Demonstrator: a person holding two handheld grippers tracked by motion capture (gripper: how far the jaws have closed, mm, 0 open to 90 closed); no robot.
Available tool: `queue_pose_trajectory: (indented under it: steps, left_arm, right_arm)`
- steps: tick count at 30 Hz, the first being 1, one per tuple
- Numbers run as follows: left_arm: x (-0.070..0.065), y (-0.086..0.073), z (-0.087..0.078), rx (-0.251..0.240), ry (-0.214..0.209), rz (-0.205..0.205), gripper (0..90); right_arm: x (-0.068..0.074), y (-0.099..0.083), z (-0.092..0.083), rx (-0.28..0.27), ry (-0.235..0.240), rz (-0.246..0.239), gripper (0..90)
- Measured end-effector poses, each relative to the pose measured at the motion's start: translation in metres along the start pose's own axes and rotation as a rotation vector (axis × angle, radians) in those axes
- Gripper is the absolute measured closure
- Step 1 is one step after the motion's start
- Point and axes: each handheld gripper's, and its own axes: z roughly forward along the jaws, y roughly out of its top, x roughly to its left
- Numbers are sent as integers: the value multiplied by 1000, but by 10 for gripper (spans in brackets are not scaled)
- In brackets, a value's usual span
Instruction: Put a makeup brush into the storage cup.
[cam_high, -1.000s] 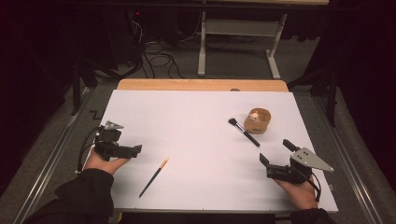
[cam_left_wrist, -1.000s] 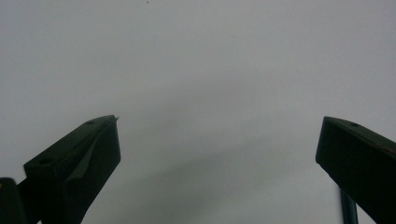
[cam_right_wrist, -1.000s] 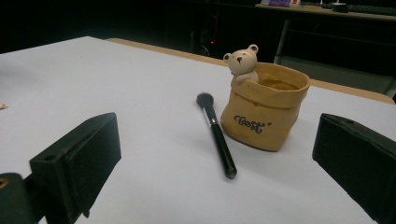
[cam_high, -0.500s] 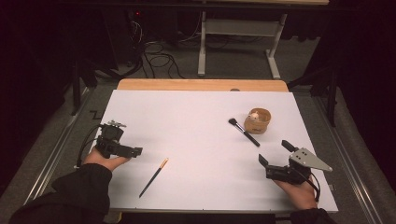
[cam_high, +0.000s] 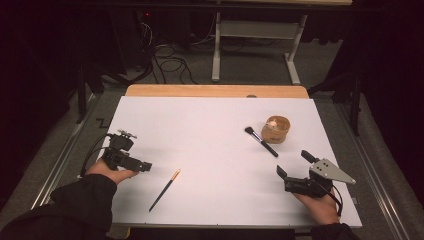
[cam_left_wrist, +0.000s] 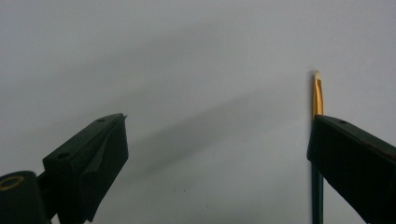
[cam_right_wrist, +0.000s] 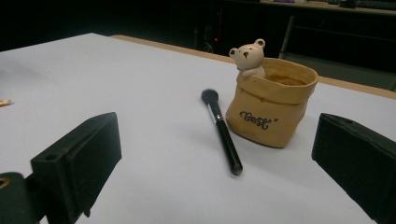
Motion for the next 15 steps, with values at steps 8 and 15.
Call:
queue_pose_trajectory:
  steps: [8,15]
  left_arm:
    - [-5,0,-1,27,-10,19,94]
    - [-13,-2,-1,56,-20,43,113]
  right_arm:
    - [0,0,0,2,0,1,22]
    - [1,-1,0,2,1,2,22]
